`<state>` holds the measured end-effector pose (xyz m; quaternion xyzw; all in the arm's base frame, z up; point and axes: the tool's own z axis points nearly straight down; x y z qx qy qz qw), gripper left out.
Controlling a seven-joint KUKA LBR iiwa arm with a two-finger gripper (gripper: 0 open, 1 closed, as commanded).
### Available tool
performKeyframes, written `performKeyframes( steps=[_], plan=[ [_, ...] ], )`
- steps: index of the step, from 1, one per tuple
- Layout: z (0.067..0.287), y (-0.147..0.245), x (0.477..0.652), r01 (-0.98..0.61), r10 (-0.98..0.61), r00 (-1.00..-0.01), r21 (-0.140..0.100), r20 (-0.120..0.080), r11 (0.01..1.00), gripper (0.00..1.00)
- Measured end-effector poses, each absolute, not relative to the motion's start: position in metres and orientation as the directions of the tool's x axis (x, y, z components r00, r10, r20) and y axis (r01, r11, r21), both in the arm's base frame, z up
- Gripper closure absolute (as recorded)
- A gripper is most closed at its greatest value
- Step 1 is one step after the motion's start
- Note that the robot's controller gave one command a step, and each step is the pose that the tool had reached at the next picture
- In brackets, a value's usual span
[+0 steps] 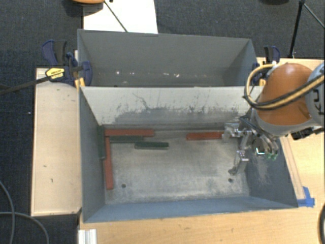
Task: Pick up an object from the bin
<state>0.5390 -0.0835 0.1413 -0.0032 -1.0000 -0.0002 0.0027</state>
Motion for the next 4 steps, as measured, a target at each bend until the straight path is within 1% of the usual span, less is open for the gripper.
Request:
performKeyframes(
  steps=[1, 2, 3, 4],
  plan=[
    [0.146, -0.083, 0.541, 0.004, 0.004, -1.0, -0.001, -0.003, 1.0, 0.0],
    [0.103, -0.071, 0.574, -0.033, -0.033, -0.999, -0.002, -0.011, 0.999, 0.0],
    [0.077, -0.017, 0.584, -0.003, -0.003, -1.0, 0.0, -0.001, 1.0, 0.0],
    [0.124, -0.011, 0.589, -0.018, -0.018, -1.0, 0.005, 0.003, 1.0, 0.0]
  ],
)
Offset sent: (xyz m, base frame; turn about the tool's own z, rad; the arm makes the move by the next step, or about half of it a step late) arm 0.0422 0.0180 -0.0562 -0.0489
